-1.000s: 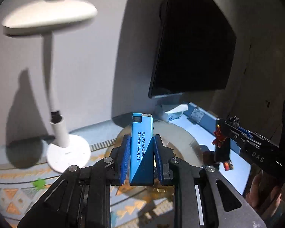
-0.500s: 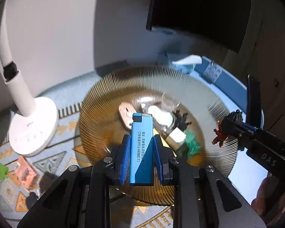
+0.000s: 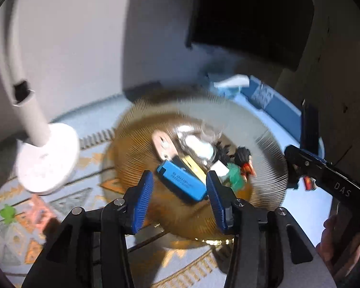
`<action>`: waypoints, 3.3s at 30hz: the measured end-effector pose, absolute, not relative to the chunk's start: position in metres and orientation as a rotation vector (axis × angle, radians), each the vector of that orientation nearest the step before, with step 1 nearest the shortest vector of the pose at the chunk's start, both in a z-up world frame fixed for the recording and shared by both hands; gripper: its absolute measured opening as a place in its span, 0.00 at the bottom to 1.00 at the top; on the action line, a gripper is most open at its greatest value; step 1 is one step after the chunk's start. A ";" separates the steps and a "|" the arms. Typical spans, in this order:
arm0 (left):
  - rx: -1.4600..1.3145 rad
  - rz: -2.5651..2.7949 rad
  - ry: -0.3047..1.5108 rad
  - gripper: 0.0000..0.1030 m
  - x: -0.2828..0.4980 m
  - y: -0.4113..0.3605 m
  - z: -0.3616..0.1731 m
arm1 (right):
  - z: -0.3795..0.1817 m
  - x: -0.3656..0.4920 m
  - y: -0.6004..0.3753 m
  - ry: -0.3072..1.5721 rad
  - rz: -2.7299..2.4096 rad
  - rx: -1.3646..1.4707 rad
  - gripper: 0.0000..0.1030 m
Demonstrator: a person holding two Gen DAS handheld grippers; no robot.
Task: Organize rigid objects
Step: 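Open both grippers to drop the blue box and figurine into the bowl, then withdraw both open grippers back toward the remaining objects, then grasp the green dinosaur with the left gripper while the right grasps the light-blue figure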
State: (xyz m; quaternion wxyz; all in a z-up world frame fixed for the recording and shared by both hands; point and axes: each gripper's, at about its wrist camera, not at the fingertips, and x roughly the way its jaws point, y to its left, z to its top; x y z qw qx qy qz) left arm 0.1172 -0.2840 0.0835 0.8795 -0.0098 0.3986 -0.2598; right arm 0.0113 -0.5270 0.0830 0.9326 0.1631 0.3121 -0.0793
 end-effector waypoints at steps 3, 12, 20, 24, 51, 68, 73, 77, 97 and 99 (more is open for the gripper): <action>-0.067 -0.528 0.767 0.44 0.096 -0.256 0.111 | 0.103 -0.007 -0.512 0.598 -0.156 0.286 0.55; -0.091 -0.433 0.604 0.51 0.009 -0.166 0.162 | 0.139 -0.050 -0.398 0.547 -0.036 0.063 0.57; -0.067 -0.288 0.557 0.56 -0.039 -0.104 0.162 | 0.139 -0.070 -0.323 0.563 0.051 -0.002 0.57; -0.106 -0.248 0.598 0.57 -0.048 -0.077 0.143 | 0.130 -0.074 -0.303 0.580 0.070 -0.008 0.57; -0.133 -0.103 0.848 0.57 -0.019 -0.048 0.000 | 0.001 -0.040 -0.287 0.719 0.050 -0.063 0.84; -0.146 -0.123 0.863 0.64 -0.018 -0.046 -0.001 | 0.000 -0.038 -0.287 0.727 0.038 -0.070 0.85; -0.141 -0.124 0.862 0.64 -0.018 -0.047 -0.001 | -0.001 -0.036 -0.288 0.740 0.033 -0.067 0.85; -0.164 -0.154 0.916 0.64 -0.013 -0.044 0.000 | -0.003 -0.033 -0.290 0.765 0.035 -0.058 0.85; 0.082 -0.230 0.952 0.62 0.156 -0.030 -0.010 | -0.018 0.016 -0.261 0.933 0.193 0.078 0.76; 0.100 -0.239 0.963 0.59 0.162 -0.038 -0.013 | -0.017 0.017 -0.262 0.922 0.198 0.082 0.75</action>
